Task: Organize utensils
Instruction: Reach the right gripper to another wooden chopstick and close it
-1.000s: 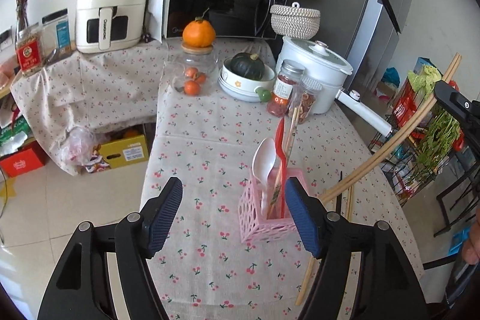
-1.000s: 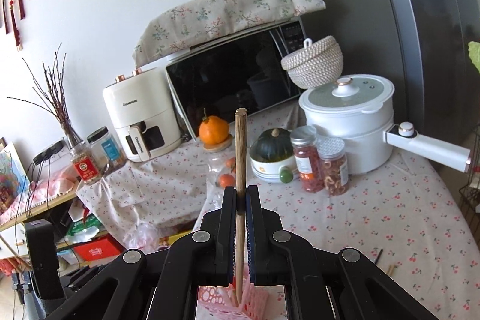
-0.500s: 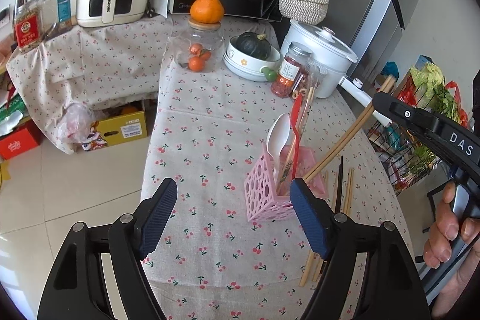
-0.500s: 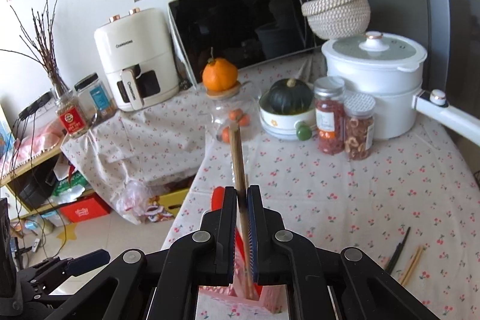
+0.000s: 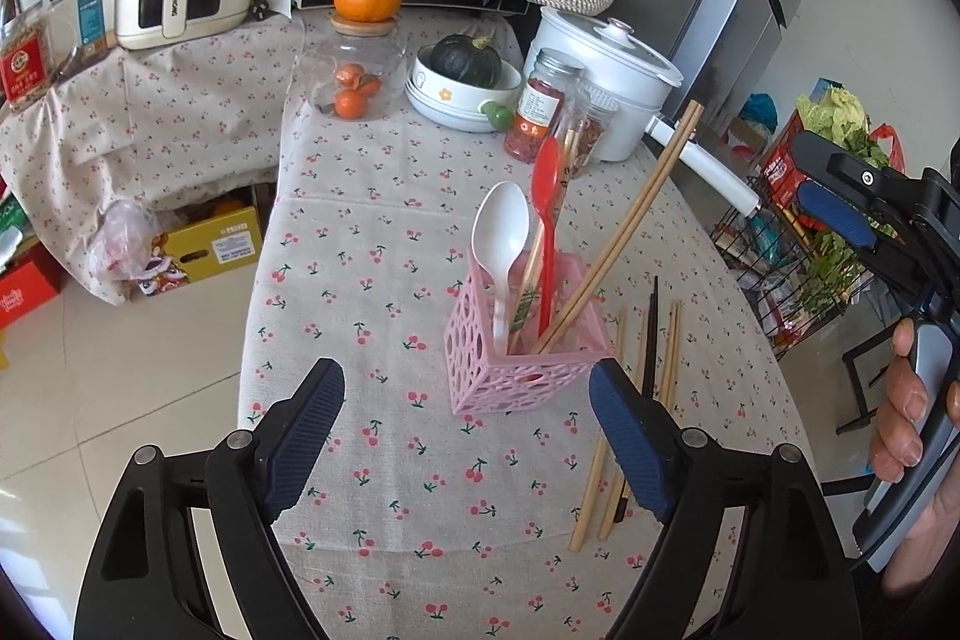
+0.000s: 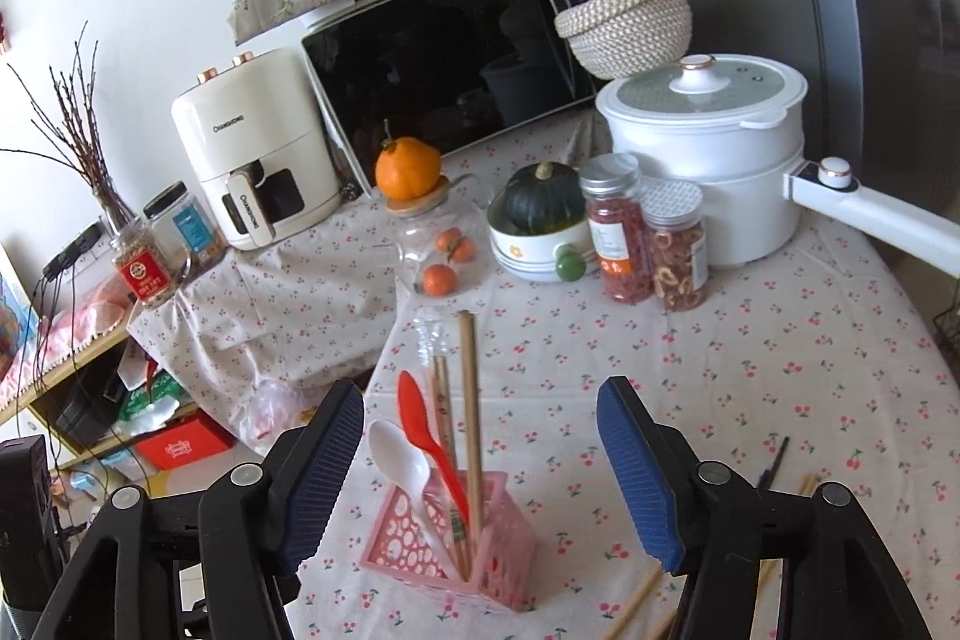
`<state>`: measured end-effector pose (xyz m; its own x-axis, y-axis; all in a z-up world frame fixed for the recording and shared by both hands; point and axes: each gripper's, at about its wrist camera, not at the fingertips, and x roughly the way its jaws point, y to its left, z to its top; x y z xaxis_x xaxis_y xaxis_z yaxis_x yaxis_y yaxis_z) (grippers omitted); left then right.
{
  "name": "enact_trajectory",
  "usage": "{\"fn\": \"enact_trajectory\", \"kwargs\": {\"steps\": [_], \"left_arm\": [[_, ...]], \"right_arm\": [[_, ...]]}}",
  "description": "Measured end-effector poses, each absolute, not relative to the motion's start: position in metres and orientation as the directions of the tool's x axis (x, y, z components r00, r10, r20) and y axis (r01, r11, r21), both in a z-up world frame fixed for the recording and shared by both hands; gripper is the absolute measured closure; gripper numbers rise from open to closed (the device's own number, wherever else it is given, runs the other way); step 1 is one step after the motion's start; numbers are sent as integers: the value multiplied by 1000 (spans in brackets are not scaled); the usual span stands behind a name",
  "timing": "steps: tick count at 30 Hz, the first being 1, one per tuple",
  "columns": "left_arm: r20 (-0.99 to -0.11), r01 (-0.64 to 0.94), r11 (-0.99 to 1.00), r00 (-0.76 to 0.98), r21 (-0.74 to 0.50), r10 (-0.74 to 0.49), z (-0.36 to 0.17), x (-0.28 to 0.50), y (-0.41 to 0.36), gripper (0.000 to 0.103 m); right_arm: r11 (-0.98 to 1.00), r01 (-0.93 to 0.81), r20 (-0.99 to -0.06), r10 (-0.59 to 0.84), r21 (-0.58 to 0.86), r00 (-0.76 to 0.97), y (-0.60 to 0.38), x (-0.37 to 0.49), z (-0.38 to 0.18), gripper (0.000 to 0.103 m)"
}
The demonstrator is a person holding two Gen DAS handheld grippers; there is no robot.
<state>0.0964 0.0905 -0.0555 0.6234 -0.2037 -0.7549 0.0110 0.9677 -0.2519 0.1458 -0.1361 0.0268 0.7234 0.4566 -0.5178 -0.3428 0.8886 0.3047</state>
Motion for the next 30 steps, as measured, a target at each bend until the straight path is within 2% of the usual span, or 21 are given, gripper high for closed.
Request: {"fn": "enact_trajectory", "kwargs": {"steps": [7,15,20,30], "left_arm": [[-800,64,968,551,-242,-236,-76,102,56,16],[-854,113,967,453,-230,-256,-105,109,14,16],[-878,140,966,406,-215,-254,-120,114,0,16],[-890,139,966,379,-216,-253,-128,119,-5,16]], "right_arm": [[939,-236,-607,341,250,718,-184,152,0,21],[986,-111,-783,166,125,600,-222,175,-70,20],[992,-38,-863,125,123,490,-237,193,-109,20],[997,28,-928,56,71,369,-239,219,-152,20]]}}
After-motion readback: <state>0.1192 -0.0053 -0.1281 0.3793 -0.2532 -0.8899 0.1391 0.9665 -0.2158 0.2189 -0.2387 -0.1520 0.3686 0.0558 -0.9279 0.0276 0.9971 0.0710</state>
